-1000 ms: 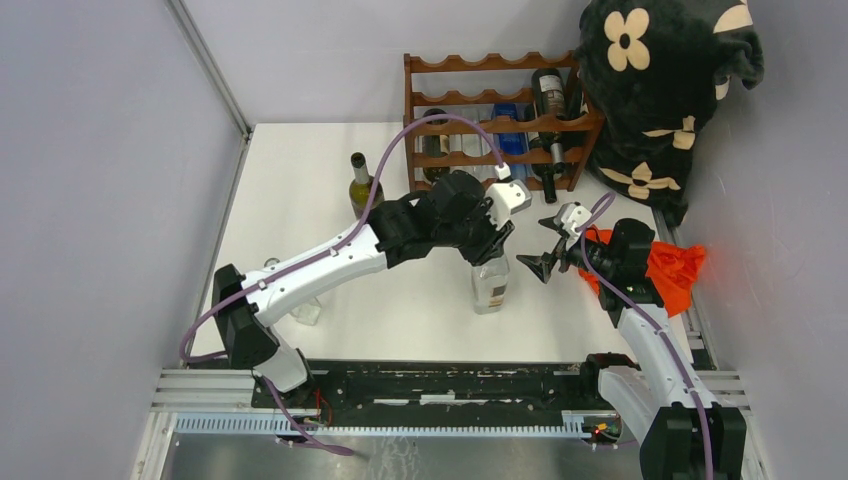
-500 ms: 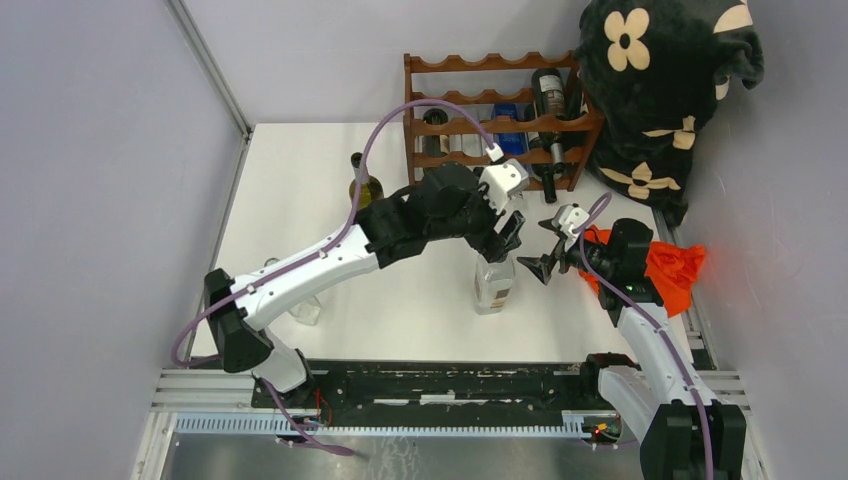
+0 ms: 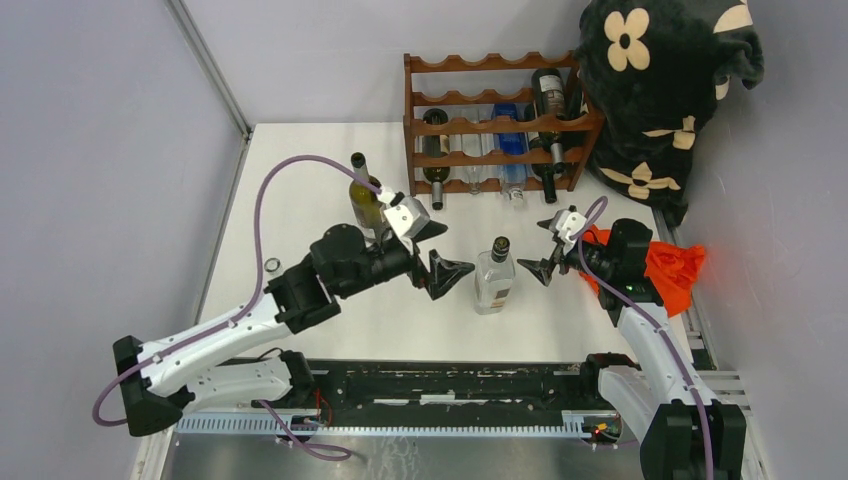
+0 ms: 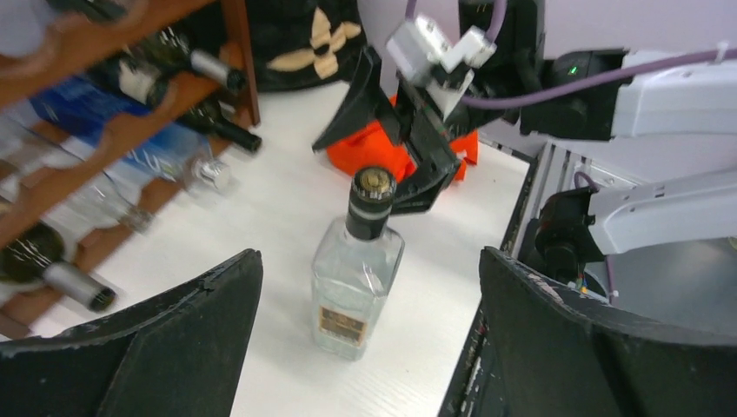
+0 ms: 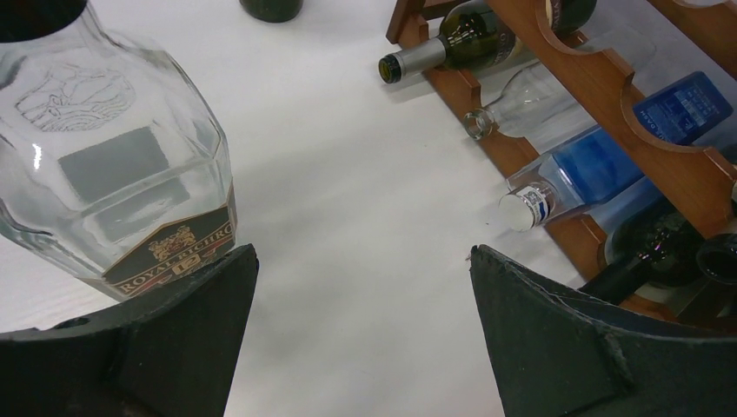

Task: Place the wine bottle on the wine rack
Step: Pick up the wine bottle from the center of the board.

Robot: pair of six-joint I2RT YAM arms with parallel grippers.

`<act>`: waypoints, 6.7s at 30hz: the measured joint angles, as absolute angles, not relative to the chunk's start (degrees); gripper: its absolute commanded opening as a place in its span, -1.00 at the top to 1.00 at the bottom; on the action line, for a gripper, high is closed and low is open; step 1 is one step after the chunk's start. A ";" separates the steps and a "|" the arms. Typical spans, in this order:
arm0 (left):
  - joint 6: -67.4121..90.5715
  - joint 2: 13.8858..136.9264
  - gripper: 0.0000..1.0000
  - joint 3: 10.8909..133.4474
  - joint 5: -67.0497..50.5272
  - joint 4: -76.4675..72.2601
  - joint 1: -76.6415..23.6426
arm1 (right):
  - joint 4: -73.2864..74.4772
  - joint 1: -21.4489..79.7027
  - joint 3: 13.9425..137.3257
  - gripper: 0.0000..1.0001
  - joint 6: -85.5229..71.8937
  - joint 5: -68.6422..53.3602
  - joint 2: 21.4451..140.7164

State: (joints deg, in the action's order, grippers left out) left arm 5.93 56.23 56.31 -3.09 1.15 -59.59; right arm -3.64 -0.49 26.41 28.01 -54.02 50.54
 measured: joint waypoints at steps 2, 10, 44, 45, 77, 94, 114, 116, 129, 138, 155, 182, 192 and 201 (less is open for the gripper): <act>7.35 56.01 -1.00 53.12 -3.18 -0.64 -59.59 | -3.66 -0.49 26.37 -0.96 29.04 -54.26 50.54; 9.76 57.58 -1.00 39.72 -5.21 -7.94 -60.71 | -2.28 -0.49 26.11 -0.96 33.50 -55.16 51.51; 4.89 60.77 -0.94 18.35 5.61 -37.12 -63.83 | -1.19 -0.49 25.32 -0.96 37.60 -55.51 51.81; 4.89 61.06 -0.94 18.35 5.13 -37.52 -63.83 | -1.21 -0.49 25.26 -0.96 37.60 -55.66 51.70; -5.69 86.30 -1.00 11.81 -0.62 -73.56 -63.83 | -1.21 -0.49 24.73 -0.96 37.63 -56.53 51.68; -6.35 106.08 -0.95 18.04 -6.11 -87.05 -60.73 | -1.21 -0.49 24.71 -0.96 37.65 -56.55 51.68; 0.89 119.52 -0.77 32.03 -22.48 -87.33 -54.41 | -1.21 -0.49 24.71 -0.97 37.85 -56.55 51.68; 0.91 119.81 -0.63 32.60 -23.05 -87.33 -54.43 | -1.21 -0.49 24.71 -0.96 37.85 -56.55 51.66; 3.09 117.91 0.96 30.79 -24.73 -87.26 -54.08 | -1.15 -0.49 24.71 -0.96 38.35 -56.31 50.94; 8.47 99.24 0.96 25.74 -25.93 -63.77 -54.50 | 2.81 -0.49 26.28 -0.96 39.83 -51.83 50.68; -4.78 81.73 0.96 47.75 -14.81 15.64 -56.38 | 10.37 -3.33 32.18 -0.96 45.30 -37.26 55.53; -18.74 78.56 0.96 53.52 -4.49 31.16 -58.33 | 38.52 5.67 36.29 -0.96 78.91 -57.65 65.39; -24.05 78.74 0.96 50.85 -4.64 26.50 -59.51 | 32.25 10.11 31.29 -0.90 77.89 -56.90 69.89; -26.35 78.94 0.96 49.32 -5.04 23.62 -59.88 | 24.84 14.04 31.24 -0.61 71.33 -53.15 74.96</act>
State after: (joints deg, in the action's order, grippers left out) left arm -26.35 78.94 49.32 -5.04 23.62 -59.88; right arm 24.84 14.04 31.24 71.33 -53.15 74.96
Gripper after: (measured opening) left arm 0.710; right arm 0.843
